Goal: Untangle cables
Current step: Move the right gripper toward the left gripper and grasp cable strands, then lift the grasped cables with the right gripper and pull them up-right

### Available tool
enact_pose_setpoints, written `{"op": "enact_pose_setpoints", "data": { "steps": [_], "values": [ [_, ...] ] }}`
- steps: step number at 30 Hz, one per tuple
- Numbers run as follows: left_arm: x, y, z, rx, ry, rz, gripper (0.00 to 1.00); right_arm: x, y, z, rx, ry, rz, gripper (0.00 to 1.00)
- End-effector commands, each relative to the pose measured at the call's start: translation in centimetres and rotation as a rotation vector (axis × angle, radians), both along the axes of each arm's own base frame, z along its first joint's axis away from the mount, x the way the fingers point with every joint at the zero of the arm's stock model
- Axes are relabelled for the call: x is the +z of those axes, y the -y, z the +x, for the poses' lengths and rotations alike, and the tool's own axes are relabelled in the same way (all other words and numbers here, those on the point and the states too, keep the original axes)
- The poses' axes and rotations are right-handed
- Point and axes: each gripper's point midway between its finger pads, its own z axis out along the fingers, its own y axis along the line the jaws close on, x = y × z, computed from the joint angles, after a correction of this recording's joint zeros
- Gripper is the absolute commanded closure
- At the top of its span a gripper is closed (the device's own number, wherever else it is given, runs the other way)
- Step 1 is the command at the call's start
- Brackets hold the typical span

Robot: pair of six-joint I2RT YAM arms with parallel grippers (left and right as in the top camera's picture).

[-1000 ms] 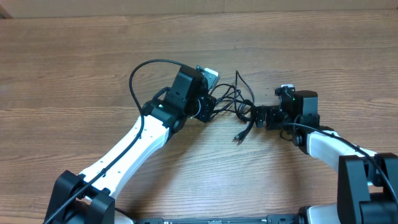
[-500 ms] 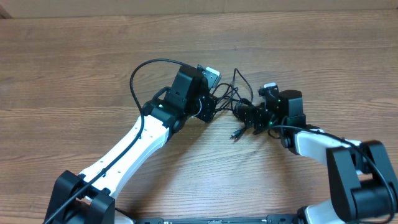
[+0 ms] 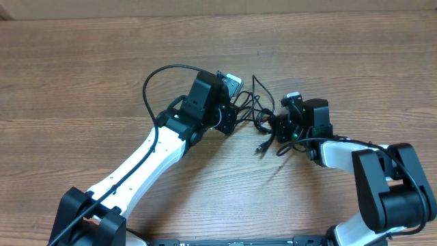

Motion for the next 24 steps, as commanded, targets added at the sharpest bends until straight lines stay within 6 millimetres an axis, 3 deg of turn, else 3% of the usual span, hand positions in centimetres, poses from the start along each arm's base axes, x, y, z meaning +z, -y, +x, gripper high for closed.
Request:
{"op": "enact_pose_setpoints", "data": {
  "steps": [1,9,13,16,19,24],
  "values": [
    [-0.3,0.5,-0.3,-0.021,-0.012,-0.007,0.96,-1.0,-0.8,-1.3,0.04,-0.049,0.032,0.94],
    [-0.3,0.5,-0.3,-0.021,-0.011,-0.006,0.89,0.2,-0.8,-1.2,-0.028,-0.096,0.134,0.96],
    [-0.3,0.5,-0.3,-0.021,-0.009,-0.003,0.66,2.5,-0.2,-1.0,-0.048,-0.072,0.167,0.96],
    [-0.3,0.5,-0.3,-0.021,-0.009,-0.003,0.36,5.1,0.6,-0.9,-0.065,-0.029,0.172,0.96],
    [-0.3,0.5,-0.3,-0.021,-0.009,-0.003,0.0,8.5,1.5,-0.9,-0.086,0.032,0.175,0.96],
    [-0.3,0.5,-0.3,-0.021,-0.009,-0.003,0.0,16.2,2.8,-1.4,-0.118,0.189,0.168,0.96]
  ]
}}
